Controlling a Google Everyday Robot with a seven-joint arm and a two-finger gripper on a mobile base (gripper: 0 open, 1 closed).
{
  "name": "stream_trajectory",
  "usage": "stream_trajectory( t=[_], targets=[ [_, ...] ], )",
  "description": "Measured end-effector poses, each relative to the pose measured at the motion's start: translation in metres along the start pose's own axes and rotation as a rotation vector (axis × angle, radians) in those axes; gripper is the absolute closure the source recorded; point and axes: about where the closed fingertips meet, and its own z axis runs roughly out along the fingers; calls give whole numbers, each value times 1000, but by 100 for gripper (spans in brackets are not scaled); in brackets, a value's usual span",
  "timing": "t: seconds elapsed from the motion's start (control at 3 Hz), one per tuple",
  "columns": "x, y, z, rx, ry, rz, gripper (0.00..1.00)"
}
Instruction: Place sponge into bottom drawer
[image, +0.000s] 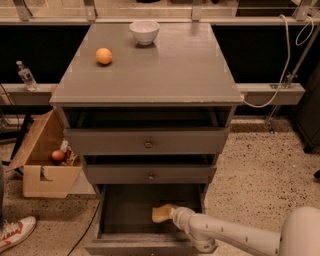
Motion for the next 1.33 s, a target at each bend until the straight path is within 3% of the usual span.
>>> stream_trajectory(
  t=[0.33, 0.67, 1.33],
  targets=[
    [9, -8, 11, -10, 13, 28, 22],
    [11, -13, 16, -24, 20, 40, 0],
    [-38, -59, -40, 96, -66, -3, 0]
  ],
)
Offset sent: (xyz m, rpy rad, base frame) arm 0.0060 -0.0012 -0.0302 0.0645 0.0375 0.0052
